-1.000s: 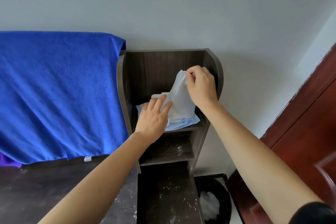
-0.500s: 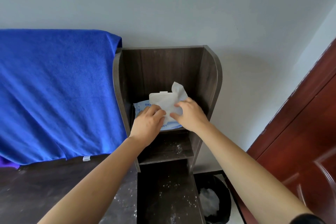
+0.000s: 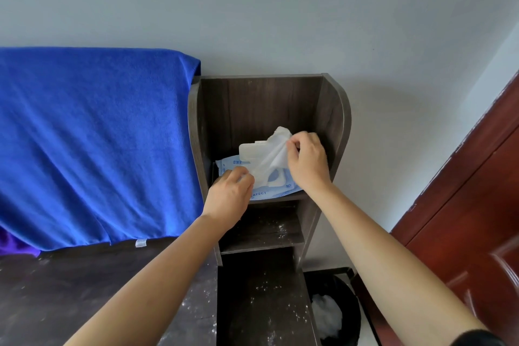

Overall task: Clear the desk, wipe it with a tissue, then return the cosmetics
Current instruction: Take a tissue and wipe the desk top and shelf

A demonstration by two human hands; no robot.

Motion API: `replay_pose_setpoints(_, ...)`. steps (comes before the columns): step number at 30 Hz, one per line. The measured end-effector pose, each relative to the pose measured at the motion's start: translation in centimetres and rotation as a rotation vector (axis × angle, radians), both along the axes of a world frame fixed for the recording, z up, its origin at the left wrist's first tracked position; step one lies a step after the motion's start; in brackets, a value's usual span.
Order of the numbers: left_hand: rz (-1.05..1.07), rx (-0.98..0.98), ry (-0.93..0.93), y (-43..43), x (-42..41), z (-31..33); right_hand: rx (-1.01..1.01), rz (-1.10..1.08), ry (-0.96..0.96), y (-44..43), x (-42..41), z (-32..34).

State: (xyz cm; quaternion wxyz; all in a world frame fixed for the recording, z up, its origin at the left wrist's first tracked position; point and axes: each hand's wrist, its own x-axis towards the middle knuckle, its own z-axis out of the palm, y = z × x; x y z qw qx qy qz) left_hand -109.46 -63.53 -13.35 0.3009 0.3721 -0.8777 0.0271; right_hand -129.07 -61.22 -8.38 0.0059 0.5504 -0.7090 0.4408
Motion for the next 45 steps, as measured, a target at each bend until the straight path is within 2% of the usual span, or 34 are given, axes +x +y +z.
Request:
replay_pose_setpoints(7,0.074,0.104,-0.053,-0.4,-0.3,-0.4,-0.401,-0.056,-0.190,0.3,-0.3,5.7)
replay_pose_setpoints(11,0.068,0.160,0.017,0.1,-0.3,0.0,-0.456,0.011,-0.250,1.3,0.7,6.8)
replay_pose_setpoints(16,0.072,-0.041,0.209,2.6,1.7,-0.6,-0.451,0.177,-0.319,3.9,3.0,4.5)
replay_pose_setpoints(18,0.087,-0.066,0.238,3.8,3.4,-1.9,-0.400,0.240,-0.340,4.8,4.5,2.4)
replay_pose_setpoints(21,0.181,-0.022,0.161,5.9,6.8,-5.0,-0.260,0.351,-0.371,6.0,7.0,-2.2)
replay_pose_setpoints(28,0.557,0.449,-0.145,11.5,16.5,-12.2,0.329,0.584,-0.210,7.9,13.6,-15.0)
replay_pose_setpoints(33,0.716,0.619,-0.245,14.2,22.0,-15.6,0.431,0.661,-0.234,8.7,19.3,-18.5)
replay_pose_setpoints(37,0.748,0.693,-0.231,14.8,25.2,-18.3,0.485,0.611,-0.194,9.2,22.6,-21.4)
replay_pose_setpoints(42,0.693,0.774,-0.264,14.3,28.1,-22.8,0.843,0.409,0.029,11.6,24.0,-27.0)
replay_pose_setpoints(45,0.681,0.784,-0.275,13.4,29.2,-25.4,0.770,0.434,0.175,12.9,25.6,-29.2)
